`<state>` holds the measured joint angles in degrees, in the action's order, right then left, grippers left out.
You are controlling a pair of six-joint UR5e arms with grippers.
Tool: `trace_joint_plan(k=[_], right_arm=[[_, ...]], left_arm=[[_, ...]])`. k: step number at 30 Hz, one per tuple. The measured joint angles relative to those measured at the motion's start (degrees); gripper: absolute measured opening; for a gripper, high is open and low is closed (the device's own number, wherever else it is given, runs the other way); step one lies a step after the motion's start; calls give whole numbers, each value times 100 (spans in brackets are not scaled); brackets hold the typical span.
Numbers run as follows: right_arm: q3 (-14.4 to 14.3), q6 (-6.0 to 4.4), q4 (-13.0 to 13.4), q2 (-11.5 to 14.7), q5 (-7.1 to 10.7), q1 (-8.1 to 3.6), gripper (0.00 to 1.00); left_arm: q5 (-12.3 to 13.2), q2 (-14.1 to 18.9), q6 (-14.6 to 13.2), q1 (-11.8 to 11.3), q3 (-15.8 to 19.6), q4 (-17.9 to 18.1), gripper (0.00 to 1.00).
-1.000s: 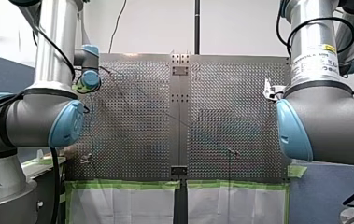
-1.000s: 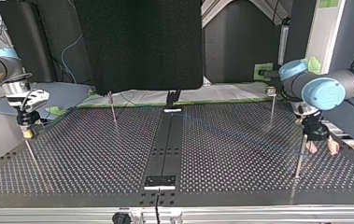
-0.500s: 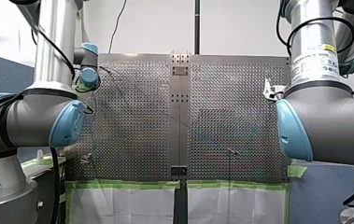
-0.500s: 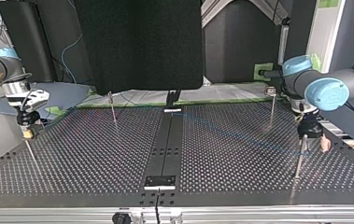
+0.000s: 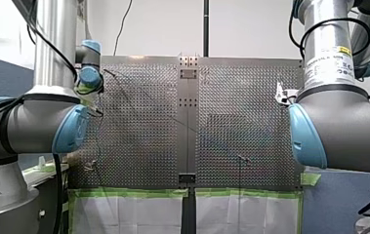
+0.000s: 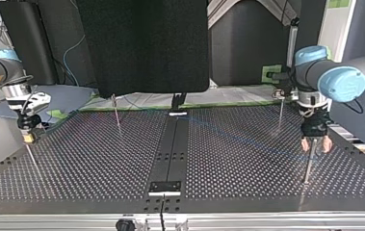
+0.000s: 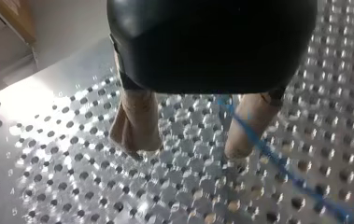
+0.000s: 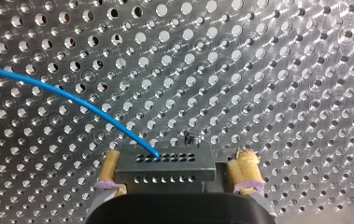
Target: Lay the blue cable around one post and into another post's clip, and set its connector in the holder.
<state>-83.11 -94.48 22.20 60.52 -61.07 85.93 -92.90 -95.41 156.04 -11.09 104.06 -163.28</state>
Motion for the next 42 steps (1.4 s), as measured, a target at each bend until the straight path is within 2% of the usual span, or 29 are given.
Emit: trace_joint_plan(k=[6,12,15,25,32,42], right_arm=[[0,0,0,0,0,0,100],[0,0,0,0,0,0,100],[0,0,0,0,0,0,100],[0,0,0,0,0,0,100],[0,0,0,0,0,0,100],[0,0,0,0,0,0,100]], left_arm=[[210,296,298,-13,118,-28,99],[218,613,608,-16,198,-284,99],[172,773,642,-15,306,-421,99],[-211,1256,246,4,559,-885,99],[-566,1595,-110,8,277,-1242,99],[-1084,1680,-628,163,-238,-1760,99]])
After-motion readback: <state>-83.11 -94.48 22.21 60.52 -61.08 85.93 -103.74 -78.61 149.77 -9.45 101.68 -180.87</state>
